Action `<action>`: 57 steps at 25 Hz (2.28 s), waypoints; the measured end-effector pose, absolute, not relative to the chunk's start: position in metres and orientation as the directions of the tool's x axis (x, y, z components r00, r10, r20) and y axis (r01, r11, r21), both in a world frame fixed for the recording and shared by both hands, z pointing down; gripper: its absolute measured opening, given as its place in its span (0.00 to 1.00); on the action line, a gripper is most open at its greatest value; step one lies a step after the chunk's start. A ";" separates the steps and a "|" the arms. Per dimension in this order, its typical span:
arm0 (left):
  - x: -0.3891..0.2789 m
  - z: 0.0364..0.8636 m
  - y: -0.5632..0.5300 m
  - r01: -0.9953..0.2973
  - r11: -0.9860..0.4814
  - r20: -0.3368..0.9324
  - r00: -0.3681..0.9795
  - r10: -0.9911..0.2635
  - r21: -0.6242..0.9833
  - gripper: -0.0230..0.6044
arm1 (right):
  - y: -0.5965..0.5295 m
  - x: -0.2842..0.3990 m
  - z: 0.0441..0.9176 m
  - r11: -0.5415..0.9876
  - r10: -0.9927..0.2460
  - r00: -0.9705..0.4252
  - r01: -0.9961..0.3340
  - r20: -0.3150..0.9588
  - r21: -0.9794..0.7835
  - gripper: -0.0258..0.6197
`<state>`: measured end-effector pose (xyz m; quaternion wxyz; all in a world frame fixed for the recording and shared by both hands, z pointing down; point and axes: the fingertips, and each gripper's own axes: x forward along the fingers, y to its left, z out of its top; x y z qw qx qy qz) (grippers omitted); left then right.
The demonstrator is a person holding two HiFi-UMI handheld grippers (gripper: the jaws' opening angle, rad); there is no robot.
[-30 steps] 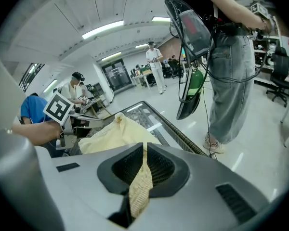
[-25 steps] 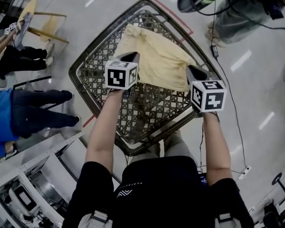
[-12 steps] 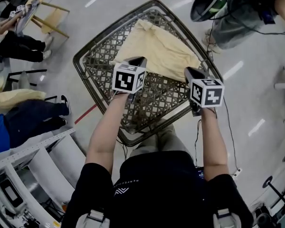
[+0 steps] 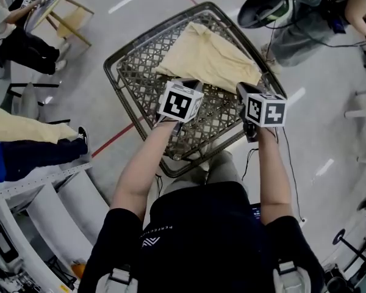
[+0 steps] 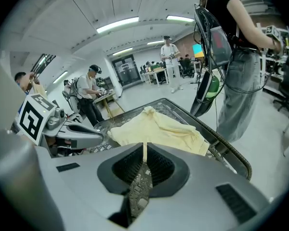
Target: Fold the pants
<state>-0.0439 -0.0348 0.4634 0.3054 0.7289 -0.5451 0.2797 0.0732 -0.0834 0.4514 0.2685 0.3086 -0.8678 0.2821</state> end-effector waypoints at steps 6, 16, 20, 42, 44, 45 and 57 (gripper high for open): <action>-0.052 0.453 -0.023 -0.964 -0.209 0.726 0.262 -0.636 0.165 0.06 | -0.085 0.056 0.440 0.671 -0.371 -0.665 -0.674 0.649 -0.307 0.11; -0.026 0.476 -0.028 -0.966 -0.160 0.731 0.259 -0.632 0.204 0.06 | -0.104 0.050 0.460 0.750 -0.234 -0.700 -0.571 0.674 -0.332 0.11; -0.005 0.481 -0.045 -0.962 -0.127 0.723 0.265 -0.638 0.240 0.06 | -0.124 0.058 0.471 0.786 -0.156 -0.708 -0.511 0.689 -0.347 0.11; 0.076 0.522 -0.086 -0.940 -0.080 0.753 0.314 -0.579 0.331 0.18 | -0.140 0.064 0.514 0.930 0.278 -0.635 -0.010 0.721 -0.368 0.11; 0.083 0.522 -0.089 -0.938 -0.084 0.750 0.322 -0.578 0.338 0.20 | -0.139 0.066 0.519 0.931 0.304 -0.608 0.029 0.733 -0.363 0.11; 0.086 0.523 -0.090 -0.936 -0.086 0.749 0.325 -0.577 0.340 0.21 | -0.140 0.067 0.521 0.932 0.312 -0.598 0.040 0.738 -0.361 0.11; 0.115 0.535 -0.095 -0.922 -0.122 0.754 0.373 -0.541 0.368 0.33 | -0.143 0.099 0.544 0.914 0.403 -0.491 0.184 0.772 -0.361 0.36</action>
